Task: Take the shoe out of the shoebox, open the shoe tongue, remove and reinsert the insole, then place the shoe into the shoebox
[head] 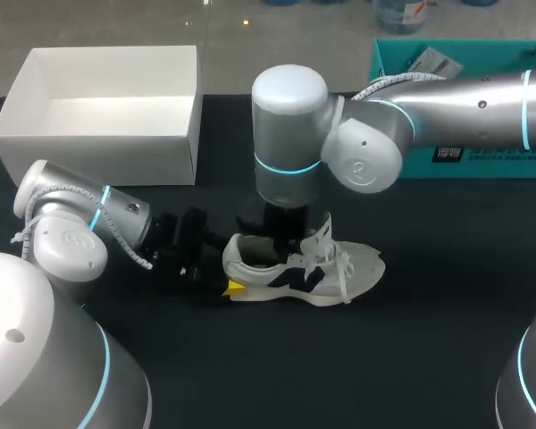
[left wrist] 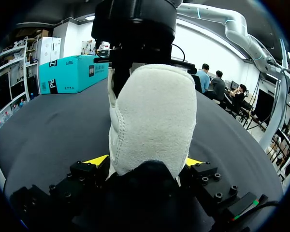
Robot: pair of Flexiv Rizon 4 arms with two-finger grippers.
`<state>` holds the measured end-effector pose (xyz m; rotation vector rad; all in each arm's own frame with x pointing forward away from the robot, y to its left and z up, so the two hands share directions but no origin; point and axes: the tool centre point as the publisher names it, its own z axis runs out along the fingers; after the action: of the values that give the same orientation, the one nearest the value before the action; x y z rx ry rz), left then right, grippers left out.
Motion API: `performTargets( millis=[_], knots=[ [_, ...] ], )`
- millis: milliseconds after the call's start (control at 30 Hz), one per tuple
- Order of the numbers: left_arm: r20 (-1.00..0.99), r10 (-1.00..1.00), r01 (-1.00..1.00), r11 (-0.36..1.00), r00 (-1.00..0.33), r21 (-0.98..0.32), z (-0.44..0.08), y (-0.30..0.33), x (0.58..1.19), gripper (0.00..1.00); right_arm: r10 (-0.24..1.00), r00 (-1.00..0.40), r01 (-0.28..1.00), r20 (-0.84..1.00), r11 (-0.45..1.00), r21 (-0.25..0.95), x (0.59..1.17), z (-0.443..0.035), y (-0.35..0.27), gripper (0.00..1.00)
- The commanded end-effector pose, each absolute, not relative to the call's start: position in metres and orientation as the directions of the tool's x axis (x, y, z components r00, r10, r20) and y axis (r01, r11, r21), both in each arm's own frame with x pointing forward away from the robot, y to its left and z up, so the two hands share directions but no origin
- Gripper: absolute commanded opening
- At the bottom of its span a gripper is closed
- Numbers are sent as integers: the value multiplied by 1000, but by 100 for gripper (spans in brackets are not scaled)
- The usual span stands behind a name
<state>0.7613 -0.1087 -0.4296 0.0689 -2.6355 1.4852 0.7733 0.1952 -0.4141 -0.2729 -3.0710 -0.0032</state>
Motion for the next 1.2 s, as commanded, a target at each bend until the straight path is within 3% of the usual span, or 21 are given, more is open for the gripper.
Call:
performTargets(
  millis=[33,100,133,633,1200],
  knots=[
    [123,15,-97,521,-992,-848,-432,-108,759,0,179,-976,181,126,984,4,767,-444,203,24],
    [123,15,-97,521,-992,-848,-432,-108,759,0,190,-971,193,144,981,2,763,-446,203,13],
    [123,15,-97,521,-992,-848,-432,-108,759,0,193,-970,196,149,981,3,762,-448,203,0],
    [123,15,-97,521,-992,-848,-432,-108,759,0,240,-962,237,133,971,-37,750,-412,194,0],
    [123,15,-97,521,-992,-848,-432,-108,759,0,201,-979,200,26,979,-29,755,-368,199,0]
  ],
)
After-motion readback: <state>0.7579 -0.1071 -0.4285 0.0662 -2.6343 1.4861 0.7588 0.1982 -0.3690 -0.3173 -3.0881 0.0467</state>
